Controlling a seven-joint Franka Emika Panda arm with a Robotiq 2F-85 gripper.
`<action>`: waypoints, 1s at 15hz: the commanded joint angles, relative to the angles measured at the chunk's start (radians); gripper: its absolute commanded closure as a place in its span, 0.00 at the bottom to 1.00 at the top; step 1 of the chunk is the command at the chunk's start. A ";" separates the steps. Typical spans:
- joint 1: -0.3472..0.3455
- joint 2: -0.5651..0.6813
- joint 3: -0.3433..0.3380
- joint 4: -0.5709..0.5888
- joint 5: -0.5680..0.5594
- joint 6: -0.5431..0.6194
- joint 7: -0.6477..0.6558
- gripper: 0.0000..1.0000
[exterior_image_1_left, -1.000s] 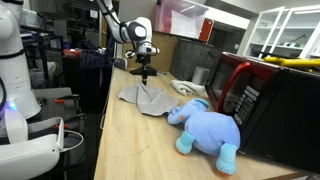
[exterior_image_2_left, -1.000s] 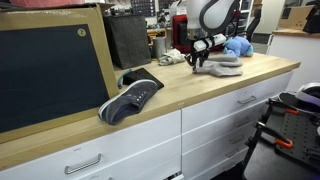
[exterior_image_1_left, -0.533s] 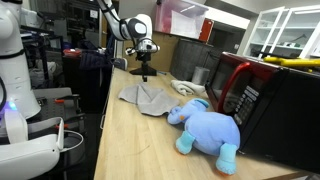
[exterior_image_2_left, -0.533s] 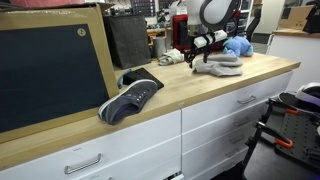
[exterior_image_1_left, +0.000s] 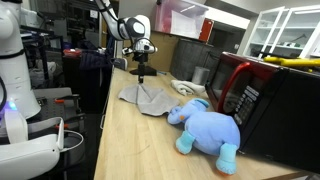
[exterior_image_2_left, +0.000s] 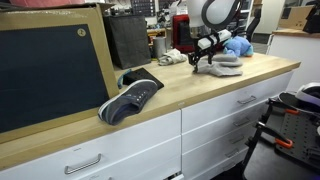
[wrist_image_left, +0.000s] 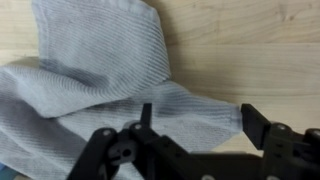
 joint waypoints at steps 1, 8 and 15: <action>-0.003 -0.026 0.000 -0.035 -0.027 -0.007 -0.005 0.42; -0.009 -0.068 0.006 -0.041 -0.016 0.006 -0.020 0.95; -0.011 -0.141 0.035 -0.059 0.024 0.000 -0.045 1.00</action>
